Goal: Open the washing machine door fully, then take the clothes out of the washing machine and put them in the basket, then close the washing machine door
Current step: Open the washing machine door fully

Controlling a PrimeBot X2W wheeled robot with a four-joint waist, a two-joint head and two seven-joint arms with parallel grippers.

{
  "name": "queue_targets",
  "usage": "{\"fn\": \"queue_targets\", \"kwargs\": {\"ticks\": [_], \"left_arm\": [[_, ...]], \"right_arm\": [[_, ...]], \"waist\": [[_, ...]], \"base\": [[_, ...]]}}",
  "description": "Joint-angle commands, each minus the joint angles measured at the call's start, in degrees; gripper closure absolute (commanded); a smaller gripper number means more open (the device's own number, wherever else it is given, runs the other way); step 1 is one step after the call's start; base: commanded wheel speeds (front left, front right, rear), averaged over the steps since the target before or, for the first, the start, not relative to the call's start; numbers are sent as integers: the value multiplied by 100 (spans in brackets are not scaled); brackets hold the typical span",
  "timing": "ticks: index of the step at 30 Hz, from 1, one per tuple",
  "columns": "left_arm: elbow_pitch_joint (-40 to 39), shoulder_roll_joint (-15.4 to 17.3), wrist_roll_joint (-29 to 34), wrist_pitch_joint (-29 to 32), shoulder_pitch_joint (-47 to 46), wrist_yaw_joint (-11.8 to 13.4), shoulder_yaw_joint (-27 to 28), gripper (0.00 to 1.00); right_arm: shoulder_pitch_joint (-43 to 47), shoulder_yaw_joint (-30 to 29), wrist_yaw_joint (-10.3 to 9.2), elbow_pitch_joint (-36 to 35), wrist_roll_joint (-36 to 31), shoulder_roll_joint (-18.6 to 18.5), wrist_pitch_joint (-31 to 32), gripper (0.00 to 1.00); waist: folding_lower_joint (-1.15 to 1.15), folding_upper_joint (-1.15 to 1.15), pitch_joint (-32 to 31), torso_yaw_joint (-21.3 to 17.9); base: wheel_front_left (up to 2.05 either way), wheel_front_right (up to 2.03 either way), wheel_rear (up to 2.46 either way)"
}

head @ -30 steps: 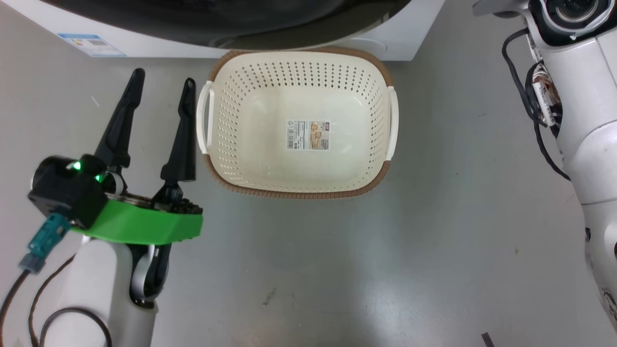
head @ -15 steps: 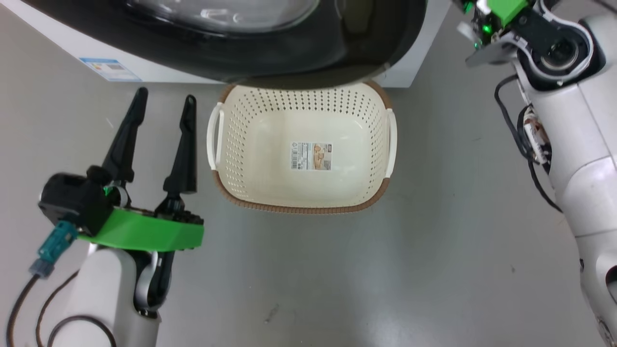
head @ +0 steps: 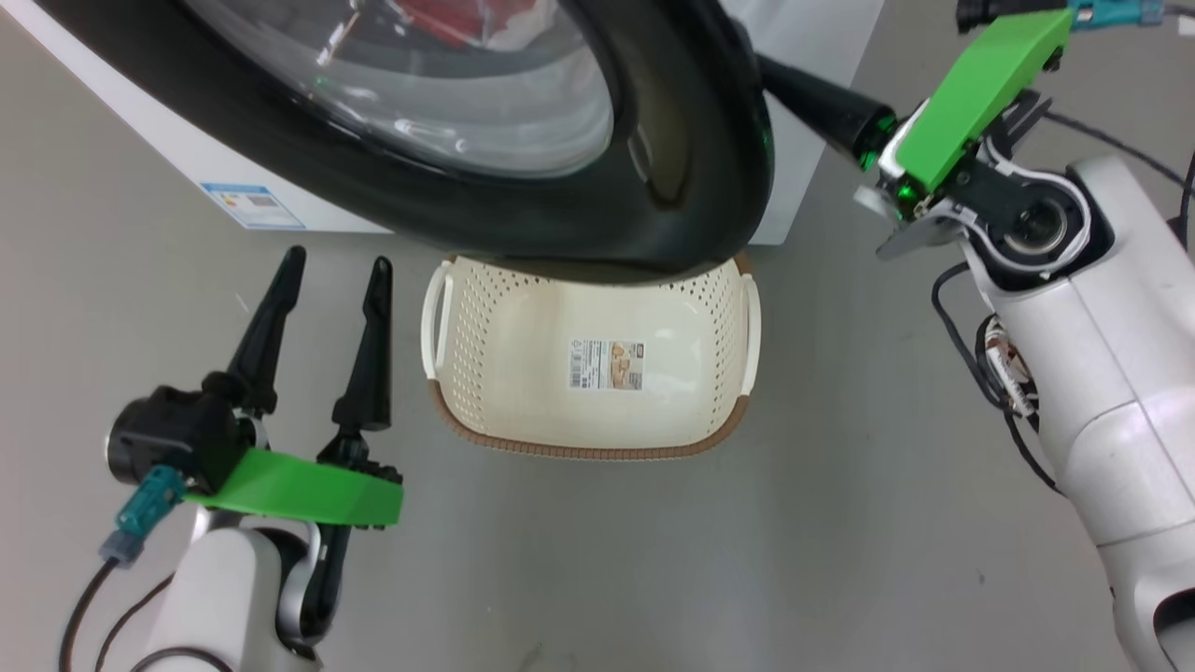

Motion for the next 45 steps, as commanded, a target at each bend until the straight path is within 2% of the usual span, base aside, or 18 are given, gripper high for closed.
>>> {"fn": "queue_targets", "kwargs": {"ticks": [1,19,24,25,26,29,39,45], "left_arm": [[-109,117,45,-43,72,-33,188,0],[24,45,107,-43,317,-33,247,0],[-16,50,102,-43,316,-33,279,0],[-23,56,101,-43,313,-33,294,0],[-26,62,102,-43,305,-33,308,0],[-51,74,106,-43,275,-33,336,0],[-210,188,17,-43,243,-33,391,0],[-291,190,42,-43,248,-33,458,0]], "right_arm": [[78,74,45,-214,-18,126,40,100],[692,176,45,-541,3,193,157,100],[672,219,45,-570,-380,146,-248,100],[669,242,45,-566,-507,140,-380,53],[664,278,45,-575,-632,133,-490,0],[677,369,45,-604,-1021,101,-871,0],[768,746,45,-379,-3099,-96,-2899,0],[916,716,45,-169,-3966,-26,-3693,0]], "waist": [[0,0,-132,15],[0,0,-422,48],[0,0,-363,-11],[0,0,-351,-34],[0,0,-336,-55],[0,0,-292,-121],[0,0,-169,-468],[0,0,-163,-592]], "base": [[0,0,0],[0,0,0],[0,0,0],[0,0,0],[0,0,0],[0,0,0],[0,0,0],[0,0,0]]}}
